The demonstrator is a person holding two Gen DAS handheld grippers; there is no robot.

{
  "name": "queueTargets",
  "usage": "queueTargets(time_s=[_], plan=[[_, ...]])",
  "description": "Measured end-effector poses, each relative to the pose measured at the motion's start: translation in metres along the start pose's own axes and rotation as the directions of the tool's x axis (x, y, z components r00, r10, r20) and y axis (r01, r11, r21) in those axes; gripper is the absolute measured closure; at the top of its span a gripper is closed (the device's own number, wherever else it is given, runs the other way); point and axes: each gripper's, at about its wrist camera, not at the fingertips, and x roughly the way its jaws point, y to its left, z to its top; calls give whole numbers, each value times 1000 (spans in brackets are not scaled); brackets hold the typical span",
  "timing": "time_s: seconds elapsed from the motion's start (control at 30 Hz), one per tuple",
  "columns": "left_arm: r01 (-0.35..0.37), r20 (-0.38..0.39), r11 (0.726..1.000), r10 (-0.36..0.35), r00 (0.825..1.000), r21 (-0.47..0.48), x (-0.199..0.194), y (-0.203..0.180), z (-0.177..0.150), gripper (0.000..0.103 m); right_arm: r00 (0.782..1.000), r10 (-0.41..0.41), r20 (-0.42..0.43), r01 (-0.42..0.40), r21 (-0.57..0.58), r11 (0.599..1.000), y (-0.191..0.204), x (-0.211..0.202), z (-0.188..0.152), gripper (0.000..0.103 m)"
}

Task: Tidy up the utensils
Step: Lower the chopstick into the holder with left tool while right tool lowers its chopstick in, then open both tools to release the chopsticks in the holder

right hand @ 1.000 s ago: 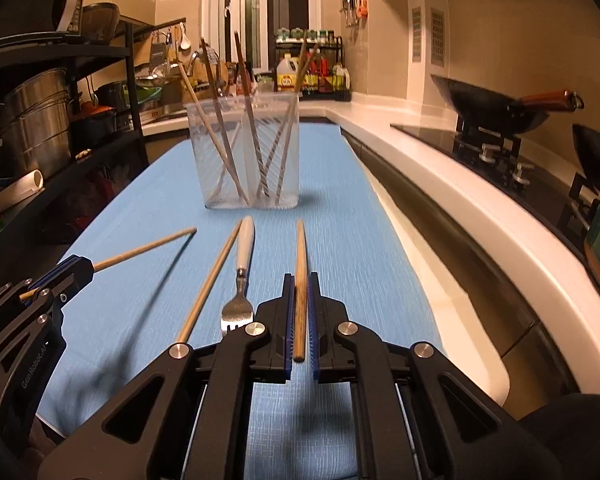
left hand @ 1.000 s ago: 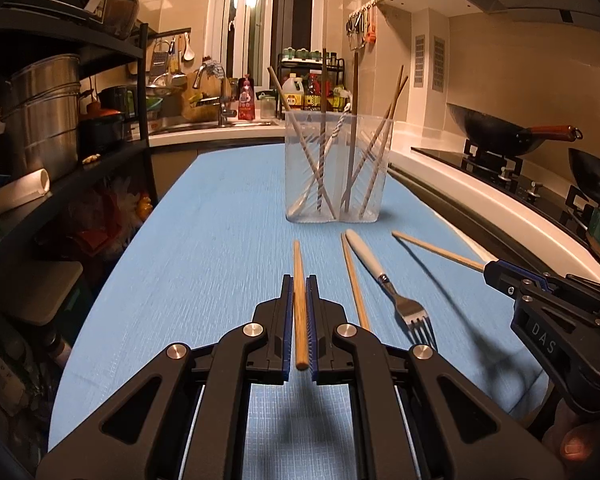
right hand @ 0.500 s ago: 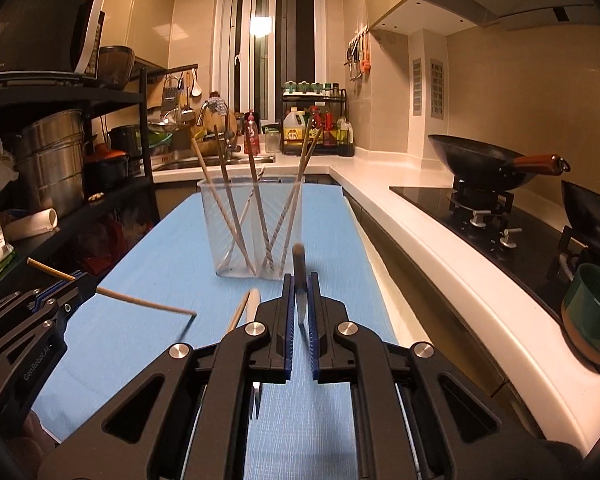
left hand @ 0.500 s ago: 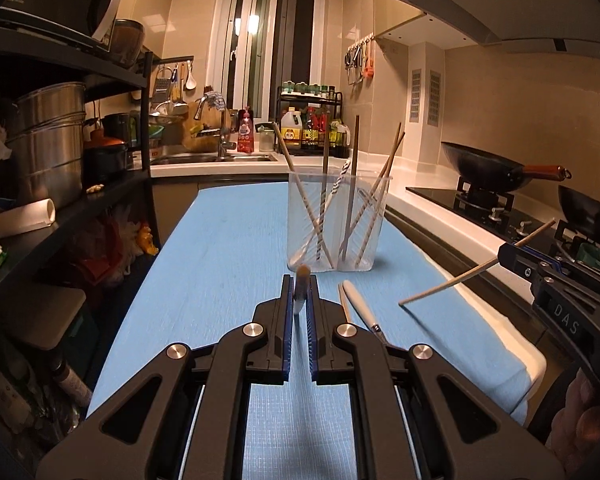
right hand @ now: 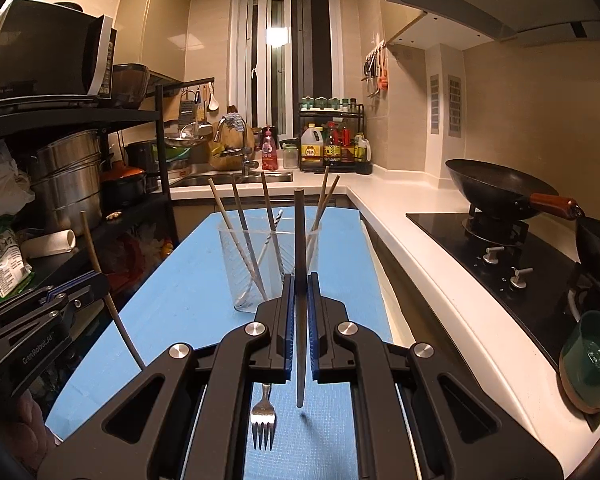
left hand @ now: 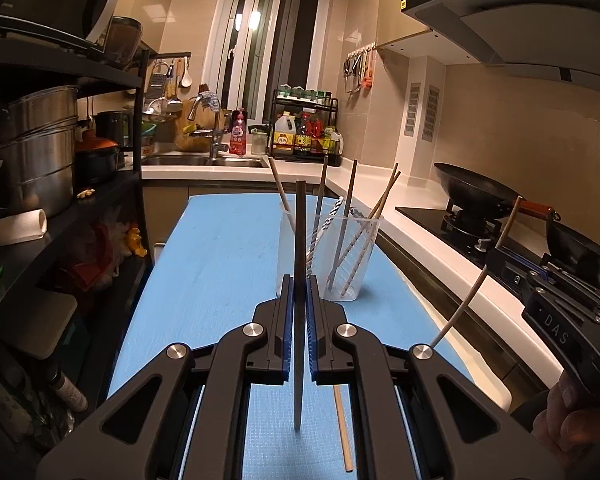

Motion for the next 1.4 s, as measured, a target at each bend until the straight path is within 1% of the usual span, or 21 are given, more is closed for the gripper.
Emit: queueTargets(time_s=[0.1,0.23,0.3,0.4,0.5,0.6,0.73,0.8,0.87,0.93,1.0,1.1,1.17,1.2,1.23,1.27,1.3,1.4], plan=[[19,-37,1000,-19,999,-1,5,2,13,97,1000,24,-6,-24,22,999,-6,2,9,97],[51,-67,998,-52,996,-24,13,11,35,97,998,53,-18,-52,56,997,-13,11,24,97],[68,-69,997,-70,995,-40,18,17,50,97,998,66,-14,-65,65,996,-16,16,35,97],[80,-70,996,-82,994,-40,28,22,71,97,997,81,-2,-81,72,994,-19,25,55,97],[93,-53,995,-95,994,-41,40,27,99,97,996,82,24,-84,59,995,-20,35,83,97],[110,-33,992,-112,993,-57,52,31,127,97,993,99,59,-104,72,992,-24,45,116,97],[87,21,996,-86,996,-30,72,30,162,97,989,87,123,-94,54,994,-21,56,152,97],[90,47,995,-89,995,-30,82,29,178,97,987,72,146,-79,48,996,-20,66,165,97],[90,73,996,-88,993,-26,90,28,189,97,987,57,152,-64,41,997,-20,78,173,97],[97,101,995,-96,990,-14,99,24,197,97,986,59,154,-66,43,997,-20,90,176,97],[101,105,995,-101,989,8,109,19,202,97,989,61,136,-66,31,997,-18,105,174,97],[79,66,996,-81,995,44,135,11,200,97,995,58,84,-60,13,998,-14,131,164,97],[79,2,994,-79,997,75,155,6,194,97,997,67,41,-68,19,998,-14,146,157,96],[87,-36,992,-84,996,91,164,3,192,95,997,72,20,-73,19,997,-13,151,153,92],[97,-80,990,-89,993,106,173,-1,189,92,997,81,-14,-80,14,997,-12,157,150,87],[94,-96,989,-83,992,114,176,-1,187,78,996,78,-34,-78,11,997,-12,160,147,73],[89,-87,989,-79,993,119,173,-1,187,68,997,73,-40,-73,7,997,-12,160,145,63],[95,-45,989,-91,995,112,155,3,188,68,997,64,-46,-64,1,998,-16,152,139,63]])
